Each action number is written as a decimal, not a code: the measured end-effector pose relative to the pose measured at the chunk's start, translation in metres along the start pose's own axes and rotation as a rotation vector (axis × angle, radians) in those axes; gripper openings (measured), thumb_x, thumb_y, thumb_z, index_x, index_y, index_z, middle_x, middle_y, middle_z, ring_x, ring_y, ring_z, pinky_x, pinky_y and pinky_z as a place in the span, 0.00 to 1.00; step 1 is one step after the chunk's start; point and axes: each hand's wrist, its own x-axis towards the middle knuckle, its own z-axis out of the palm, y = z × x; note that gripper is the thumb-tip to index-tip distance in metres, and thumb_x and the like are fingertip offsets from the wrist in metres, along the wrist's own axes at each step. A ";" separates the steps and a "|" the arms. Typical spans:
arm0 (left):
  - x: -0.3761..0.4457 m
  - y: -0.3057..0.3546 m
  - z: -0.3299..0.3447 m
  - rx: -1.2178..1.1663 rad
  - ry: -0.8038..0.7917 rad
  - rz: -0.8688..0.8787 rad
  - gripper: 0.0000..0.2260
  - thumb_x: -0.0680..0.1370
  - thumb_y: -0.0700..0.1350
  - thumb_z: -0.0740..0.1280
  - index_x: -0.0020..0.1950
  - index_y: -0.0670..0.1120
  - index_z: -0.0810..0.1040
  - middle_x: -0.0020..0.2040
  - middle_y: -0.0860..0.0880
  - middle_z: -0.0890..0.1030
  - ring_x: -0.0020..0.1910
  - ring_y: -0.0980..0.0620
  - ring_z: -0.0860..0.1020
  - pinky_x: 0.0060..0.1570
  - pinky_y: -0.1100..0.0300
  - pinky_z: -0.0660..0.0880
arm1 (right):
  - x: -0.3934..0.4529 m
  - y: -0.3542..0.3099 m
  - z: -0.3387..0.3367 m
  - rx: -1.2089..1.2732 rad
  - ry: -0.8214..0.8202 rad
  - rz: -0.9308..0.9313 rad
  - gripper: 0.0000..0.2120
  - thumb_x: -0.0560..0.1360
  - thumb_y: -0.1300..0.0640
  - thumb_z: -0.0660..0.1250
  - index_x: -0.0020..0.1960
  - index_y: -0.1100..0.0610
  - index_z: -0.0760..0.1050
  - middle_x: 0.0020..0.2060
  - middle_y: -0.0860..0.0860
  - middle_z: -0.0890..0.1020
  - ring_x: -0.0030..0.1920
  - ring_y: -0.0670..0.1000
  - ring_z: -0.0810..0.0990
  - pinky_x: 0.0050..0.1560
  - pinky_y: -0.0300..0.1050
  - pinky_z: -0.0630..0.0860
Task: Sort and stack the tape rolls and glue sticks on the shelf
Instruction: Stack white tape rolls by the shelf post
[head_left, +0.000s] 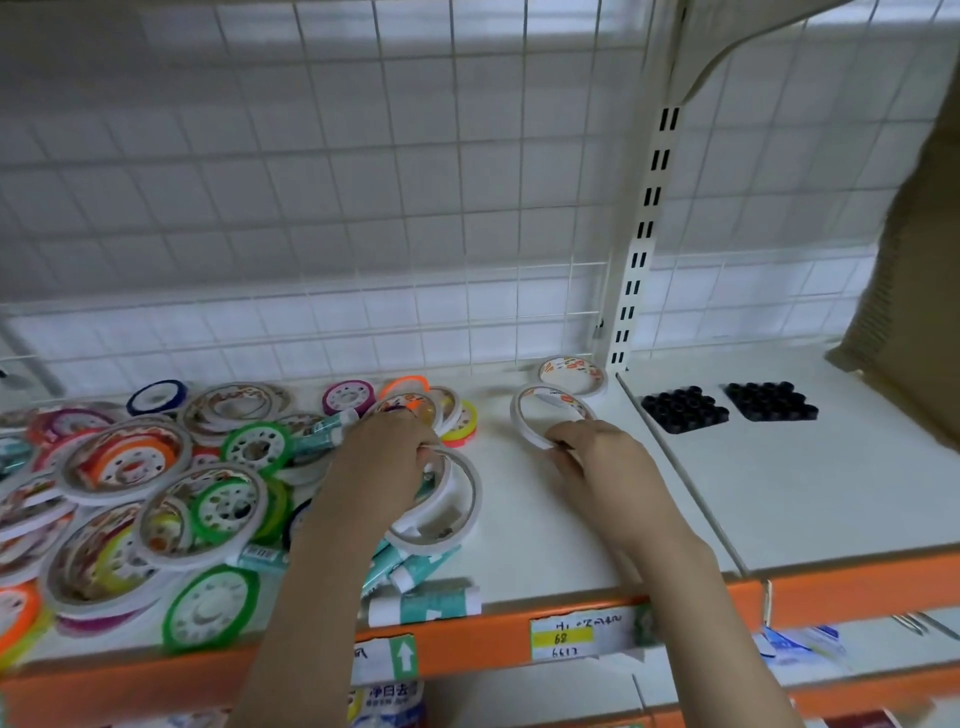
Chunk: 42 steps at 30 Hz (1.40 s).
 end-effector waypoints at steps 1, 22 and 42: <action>0.001 0.000 -0.002 -0.013 0.020 -0.018 0.07 0.78 0.42 0.61 0.47 0.47 0.79 0.42 0.49 0.79 0.42 0.47 0.76 0.43 0.53 0.74 | 0.001 0.001 -0.001 -0.005 0.007 0.005 0.07 0.77 0.58 0.63 0.52 0.56 0.78 0.45 0.53 0.81 0.49 0.55 0.76 0.43 0.47 0.72; 0.001 0.007 -0.040 -0.207 0.398 -0.058 0.06 0.76 0.38 0.65 0.52 0.42 0.79 0.45 0.50 0.78 0.44 0.54 0.72 0.44 0.65 0.64 | 0.089 0.050 -0.016 -0.252 -0.194 0.075 0.16 0.79 0.55 0.58 0.65 0.44 0.74 0.59 0.54 0.78 0.58 0.58 0.75 0.50 0.45 0.71; -0.003 0.015 -0.037 -0.219 0.304 -0.167 0.04 0.77 0.43 0.66 0.49 0.48 0.79 0.43 0.54 0.81 0.40 0.55 0.77 0.41 0.60 0.75 | 0.094 0.062 0.005 -0.244 -0.316 0.065 0.17 0.79 0.56 0.57 0.65 0.45 0.72 0.63 0.52 0.76 0.60 0.57 0.74 0.49 0.43 0.68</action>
